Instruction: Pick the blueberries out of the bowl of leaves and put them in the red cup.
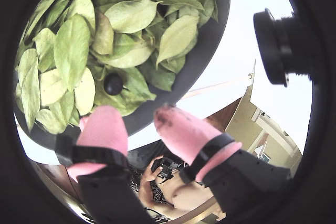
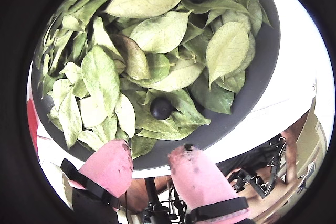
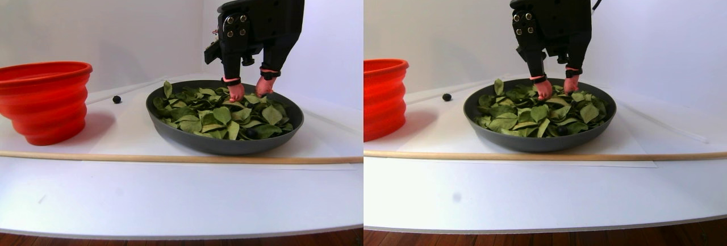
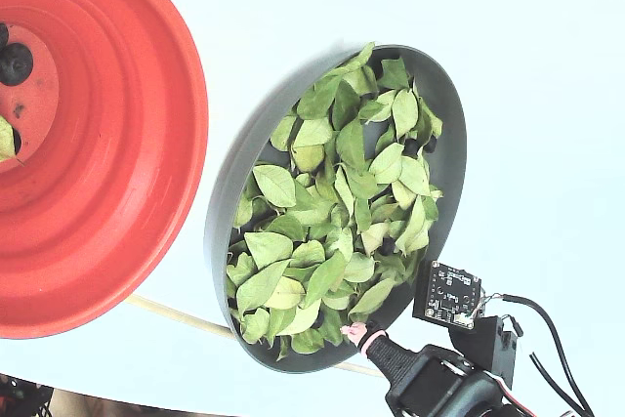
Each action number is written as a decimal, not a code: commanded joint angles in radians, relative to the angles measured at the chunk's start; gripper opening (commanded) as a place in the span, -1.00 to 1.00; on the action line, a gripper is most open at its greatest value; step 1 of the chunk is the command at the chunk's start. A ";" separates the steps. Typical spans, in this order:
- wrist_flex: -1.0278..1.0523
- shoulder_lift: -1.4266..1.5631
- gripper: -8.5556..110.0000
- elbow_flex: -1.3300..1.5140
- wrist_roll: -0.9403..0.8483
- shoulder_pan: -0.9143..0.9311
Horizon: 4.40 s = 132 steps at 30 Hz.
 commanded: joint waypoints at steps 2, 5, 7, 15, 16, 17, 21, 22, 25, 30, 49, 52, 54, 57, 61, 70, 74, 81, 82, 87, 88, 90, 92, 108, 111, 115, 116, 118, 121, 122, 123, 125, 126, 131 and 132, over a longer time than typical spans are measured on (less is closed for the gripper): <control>-0.031 -0.020 -0.62 -0.052 0.006 0.028; -0.048 -0.043 -0.61 -0.057 0.002 0.028; -0.054 -0.057 -0.61 -0.058 0.002 0.028; -0.084 -0.126 -0.61 -0.080 -0.008 0.032; -0.086 -0.132 -0.61 -0.081 -0.009 0.032; -0.087 -0.141 -0.60 -0.084 -0.009 0.032; -0.092 -0.156 -0.60 -0.086 -0.006 0.026; -0.092 -0.161 -0.60 -0.087 -0.003 0.025; -0.095 -0.176 -0.59 -0.095 -0.006 0.026; -0.097 -0.199 -0.59 -0.110 -0.012 0.032; -0.140 -0.311 -0.59 -0.166 -0.017 0.043; -0.146 -0.328 -0.59 -0.175 -0.011 0.040; -0.152 -0.344 -0.59 -0.183 -0.011 0.037; -0.160 -0.362 -0.59 -0.193 -0.008 0.034; -0.160 -0.380 -0.59 -0.207 -0.005 0.028; -0.176 -0.430 -0.59 -0.232 0.002 0.015; -0.183 -0.439 -0.59 -0.230 0.008 0.011; -0.210 -0.465 -0.62 -0.221 0.018 0.005; -0.212 -0.466 -0.63 -0.221 0.021 0.003; -0.249 -0.488 -0.65 -0.209 0.023 -0.005; -0.249 -0.489 -0.65 -0.209 0.026 -0.006; -0.250 -0.491 -0.66 -0.209 0.032 -0.009; -0.250 -0.491 -0.66 -0.209 0.035 -0.012; -0.250 -0.385 -0.67 -0.170 0.025 -0.021; -0.250 -0.365 -0.67 -0.167 0.023 -0.021; -0.249 -0.345 -0.67 -0.161 0.018 -0.025; -0.242 -0.336 -0.67 -0.161 0.018 -0.026; -0.232 -0.313 -0.67 -0.153 0.018 -0.028; -0.210 -0.281 -0.67 -0.144 0.018 -0.034; -0.198 -0.267 -0.67 -0.143 0.018 -0.035; -0.187 -0.253 -0.67 -0.140 0.018 -0.037; -0.173 -0.232 -0.67 -0.135 0.018 -0.041; -0.167 -0.225 -0.67 -0.135 0.020 -0.044; -0.146 -0.202 -0.67 -0.132 0.015 -0.046; -0.141 -0.195 -0.67 -0.130 0.014 -0.046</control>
